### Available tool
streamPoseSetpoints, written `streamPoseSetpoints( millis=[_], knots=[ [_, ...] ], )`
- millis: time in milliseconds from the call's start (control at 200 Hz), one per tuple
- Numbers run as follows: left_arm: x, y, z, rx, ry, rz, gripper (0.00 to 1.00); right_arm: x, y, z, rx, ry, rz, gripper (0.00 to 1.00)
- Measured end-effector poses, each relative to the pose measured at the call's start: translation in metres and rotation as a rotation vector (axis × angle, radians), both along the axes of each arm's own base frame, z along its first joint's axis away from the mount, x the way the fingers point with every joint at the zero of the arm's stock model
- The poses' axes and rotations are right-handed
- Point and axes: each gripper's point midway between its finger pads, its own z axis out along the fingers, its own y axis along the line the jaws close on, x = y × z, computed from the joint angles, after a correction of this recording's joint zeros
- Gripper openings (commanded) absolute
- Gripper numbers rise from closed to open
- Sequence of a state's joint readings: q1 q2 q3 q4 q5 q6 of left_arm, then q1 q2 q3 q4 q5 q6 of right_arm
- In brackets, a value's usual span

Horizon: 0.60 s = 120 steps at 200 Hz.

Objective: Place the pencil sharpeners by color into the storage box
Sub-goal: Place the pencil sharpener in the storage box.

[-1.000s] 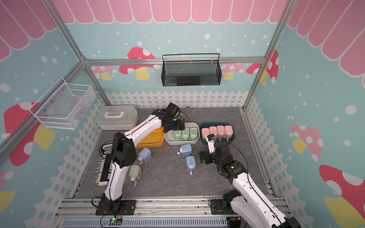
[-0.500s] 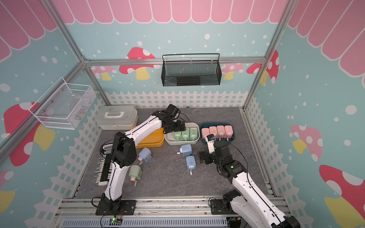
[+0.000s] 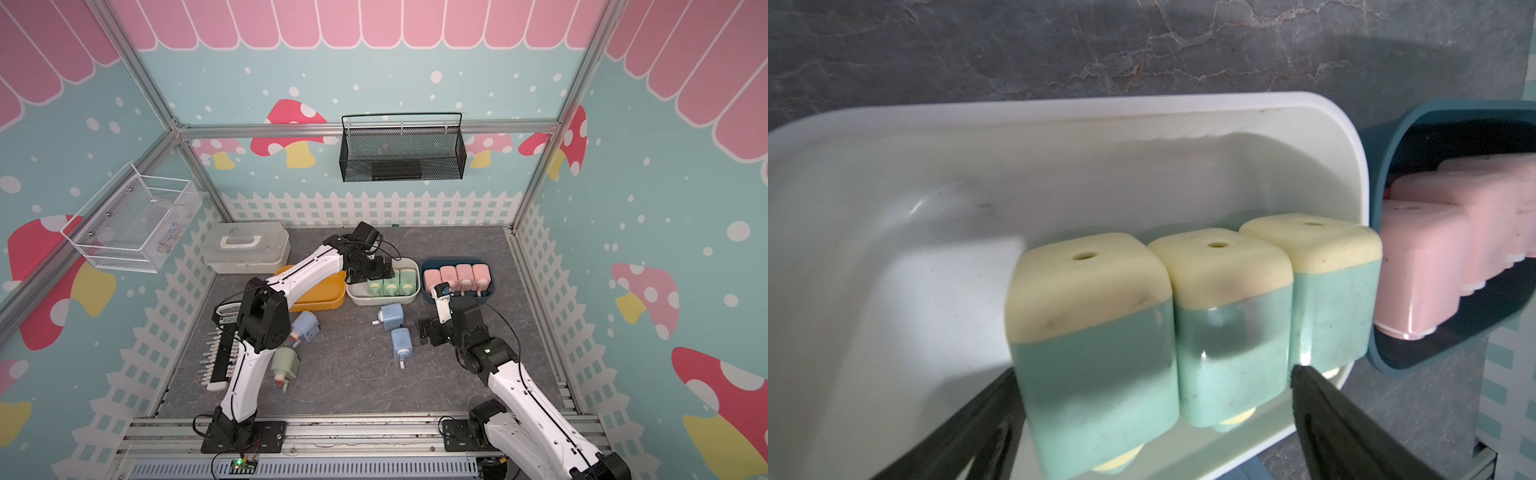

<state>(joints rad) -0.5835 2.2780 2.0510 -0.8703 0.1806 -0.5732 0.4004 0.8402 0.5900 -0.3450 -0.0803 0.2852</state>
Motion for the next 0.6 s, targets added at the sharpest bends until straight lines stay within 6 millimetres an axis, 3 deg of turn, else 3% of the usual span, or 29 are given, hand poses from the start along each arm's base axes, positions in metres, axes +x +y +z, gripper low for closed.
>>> streamPoseSetpoints(
  millis=[600],
  knots=[
    [-0.0016,0.0009,-0.0064,0.004,0.005,-0.005,0.99,-0.0008,0.0031,-0.0038,0.005,0.018,0.015,0.99]
  ],
)
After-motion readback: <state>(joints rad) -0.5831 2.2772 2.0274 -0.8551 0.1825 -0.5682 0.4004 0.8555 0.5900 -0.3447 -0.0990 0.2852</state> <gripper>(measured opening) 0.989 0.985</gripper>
